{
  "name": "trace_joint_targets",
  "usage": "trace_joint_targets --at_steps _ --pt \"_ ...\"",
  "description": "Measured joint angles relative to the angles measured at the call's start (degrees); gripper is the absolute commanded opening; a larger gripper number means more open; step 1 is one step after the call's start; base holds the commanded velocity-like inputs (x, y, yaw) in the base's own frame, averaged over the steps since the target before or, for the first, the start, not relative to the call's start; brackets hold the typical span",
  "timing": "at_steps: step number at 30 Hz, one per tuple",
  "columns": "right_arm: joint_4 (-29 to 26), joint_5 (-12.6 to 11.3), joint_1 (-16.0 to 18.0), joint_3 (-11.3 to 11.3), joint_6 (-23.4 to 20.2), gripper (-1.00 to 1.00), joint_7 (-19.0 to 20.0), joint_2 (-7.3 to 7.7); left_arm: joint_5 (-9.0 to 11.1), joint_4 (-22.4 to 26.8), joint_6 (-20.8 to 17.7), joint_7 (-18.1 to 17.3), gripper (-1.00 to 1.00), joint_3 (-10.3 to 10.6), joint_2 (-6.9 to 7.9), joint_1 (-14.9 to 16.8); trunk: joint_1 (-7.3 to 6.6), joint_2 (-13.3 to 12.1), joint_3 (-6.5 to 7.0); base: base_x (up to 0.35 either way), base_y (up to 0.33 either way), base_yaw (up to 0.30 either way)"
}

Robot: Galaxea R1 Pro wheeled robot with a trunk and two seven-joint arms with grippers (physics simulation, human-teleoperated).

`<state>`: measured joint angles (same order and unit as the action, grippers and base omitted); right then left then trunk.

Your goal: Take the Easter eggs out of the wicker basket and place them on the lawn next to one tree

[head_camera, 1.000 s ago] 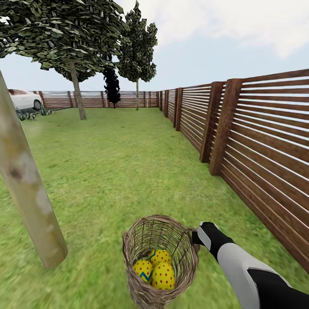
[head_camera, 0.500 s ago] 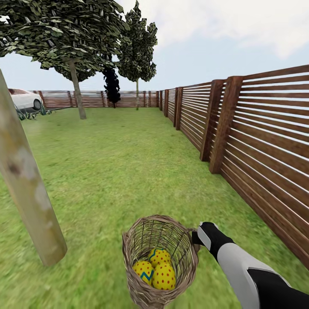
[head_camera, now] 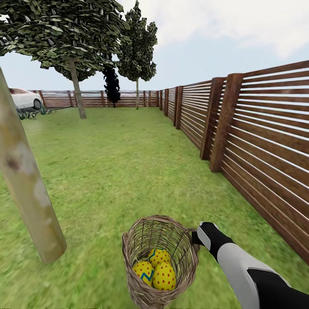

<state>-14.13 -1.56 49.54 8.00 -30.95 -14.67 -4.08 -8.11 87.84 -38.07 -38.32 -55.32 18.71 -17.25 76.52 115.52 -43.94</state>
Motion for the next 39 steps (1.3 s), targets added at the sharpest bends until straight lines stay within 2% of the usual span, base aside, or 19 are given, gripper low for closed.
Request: trace_joint_targets --at_steps 9,12,16,39 --pt "0.01 0.0 0.0 -0.14 0.0 -1.0 0.0 0.0 0.0 -0.06 0.01 0.02 1.0 0.0 0.0 0.0 1.98 3.61 -1.62 0.0 0.0 0.0" --pt "0.01 0.01 0.0 -0.17 0.0 -1.0 0.0 0.0 -1.24 -0.1 0.03 -0.02 1.0 0.0 0.0 0.06 2.64 4.81 -2.15 0.0 0.0 0.0" --pt "0.01 0.0 0.0 -0.17 0.0 -1.0 0.0 0.0 -1.79 -0.1 0.04 -0.07 1.0 0.0 0.0 0.09 3.52 6.42 -2.87 0.0 0.0 0.0" --pt "0.01 0.0 0.0 -0.17 0.0 -1.0 0.0 0.0 -1.92 -0.19 0.1 -0.08 1.0 -0.01 0.0 0.1 8.57 15.64 -7.0 0.0 0.0 0.0"
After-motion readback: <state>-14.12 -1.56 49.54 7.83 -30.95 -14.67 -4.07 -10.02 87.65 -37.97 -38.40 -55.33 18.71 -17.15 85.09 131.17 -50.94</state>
